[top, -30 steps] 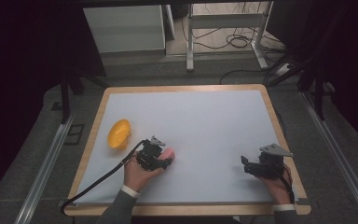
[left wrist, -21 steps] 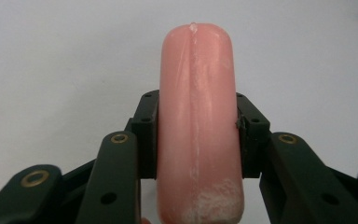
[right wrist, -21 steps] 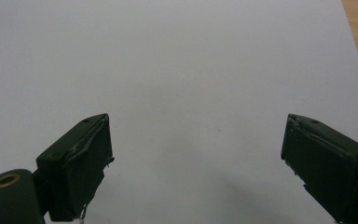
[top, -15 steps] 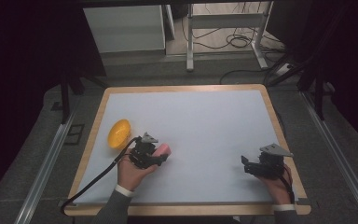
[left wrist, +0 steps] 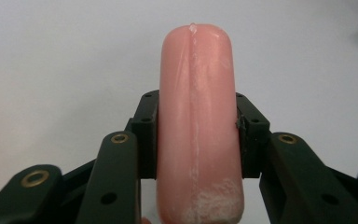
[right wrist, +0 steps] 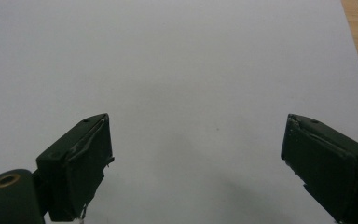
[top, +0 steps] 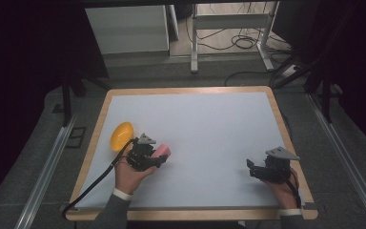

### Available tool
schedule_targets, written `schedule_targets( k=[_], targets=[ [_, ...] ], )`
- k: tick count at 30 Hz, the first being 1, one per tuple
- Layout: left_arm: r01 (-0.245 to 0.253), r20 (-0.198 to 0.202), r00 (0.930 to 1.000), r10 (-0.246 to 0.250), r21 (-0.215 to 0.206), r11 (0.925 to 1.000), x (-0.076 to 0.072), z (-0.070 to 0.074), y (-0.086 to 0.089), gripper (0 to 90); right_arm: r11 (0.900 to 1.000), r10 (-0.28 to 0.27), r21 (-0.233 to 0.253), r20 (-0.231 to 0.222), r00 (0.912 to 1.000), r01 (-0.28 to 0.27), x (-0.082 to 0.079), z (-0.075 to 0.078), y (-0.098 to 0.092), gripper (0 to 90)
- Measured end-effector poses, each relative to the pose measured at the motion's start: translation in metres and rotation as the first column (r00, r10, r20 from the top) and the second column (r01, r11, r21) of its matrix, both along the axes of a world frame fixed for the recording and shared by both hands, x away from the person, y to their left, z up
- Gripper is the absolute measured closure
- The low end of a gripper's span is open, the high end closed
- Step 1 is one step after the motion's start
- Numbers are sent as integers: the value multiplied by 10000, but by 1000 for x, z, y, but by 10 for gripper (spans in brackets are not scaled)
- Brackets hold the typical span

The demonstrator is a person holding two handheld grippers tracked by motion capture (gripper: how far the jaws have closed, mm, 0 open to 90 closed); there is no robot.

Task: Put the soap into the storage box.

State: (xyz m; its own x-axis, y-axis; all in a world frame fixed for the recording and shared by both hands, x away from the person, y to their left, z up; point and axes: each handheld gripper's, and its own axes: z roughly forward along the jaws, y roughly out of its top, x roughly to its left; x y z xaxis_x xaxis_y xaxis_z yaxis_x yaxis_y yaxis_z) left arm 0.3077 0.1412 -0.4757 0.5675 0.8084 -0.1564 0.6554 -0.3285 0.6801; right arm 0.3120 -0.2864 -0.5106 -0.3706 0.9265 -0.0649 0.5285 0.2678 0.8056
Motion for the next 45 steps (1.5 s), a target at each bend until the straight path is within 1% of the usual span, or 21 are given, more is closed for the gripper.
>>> schedule_targets(
  k=[16, 24, 27, 32, 34, 39, 41, 45],
  targets=[
    [-158, 220, 9996, 159, -47, 9999, -1, 9, 10, 600, 10000, -21, -3, -29, 10000, 21, 0, 0, -1, 85],
    [-366, 360, 9987, 371, -127, 9992, 0, 15, 16, 600, 10000, -40, -2, -35, 10000, 40, 0, 0, -1, 85],
    [-469, 442, 9979, 474, -121, 9988, 0, 19, 21, 600, 10000, -62, 1, -22, 10000, 62, 0, 0, -1, 85],
    [-555, 469, 9973, 560, -133, 9984, 1, 21, 26, 600, 10000, -80, 4, -21, 10000, 80, 0, 0, -1, 85],
    [-620, 472, 9969, 631, -240, 9978, 2, 22, 30, 600, 9999, -101, 5, -38, 9999, 101, 0, 0, -1, 85],
    [-872, 463, 9950, 887, -334, 9956, 4, 23, 41, 600, 9999, -112, 3, -51, 9999, 112, 0, 0, -1, 85],
    [-1050, 423, 9934, 1066, -383, 9937, 5, 23, 48, 600, 9999, -110, -7, -47, 9999, 110, 0, 0, -2, 85],
    [-1181, 414, 9920, 1196, -359, 9924, 6, 23, 54, 600, 9999, -118, 1, -49, 9999, 118, 0, 0, -2, 85]
  ],
)
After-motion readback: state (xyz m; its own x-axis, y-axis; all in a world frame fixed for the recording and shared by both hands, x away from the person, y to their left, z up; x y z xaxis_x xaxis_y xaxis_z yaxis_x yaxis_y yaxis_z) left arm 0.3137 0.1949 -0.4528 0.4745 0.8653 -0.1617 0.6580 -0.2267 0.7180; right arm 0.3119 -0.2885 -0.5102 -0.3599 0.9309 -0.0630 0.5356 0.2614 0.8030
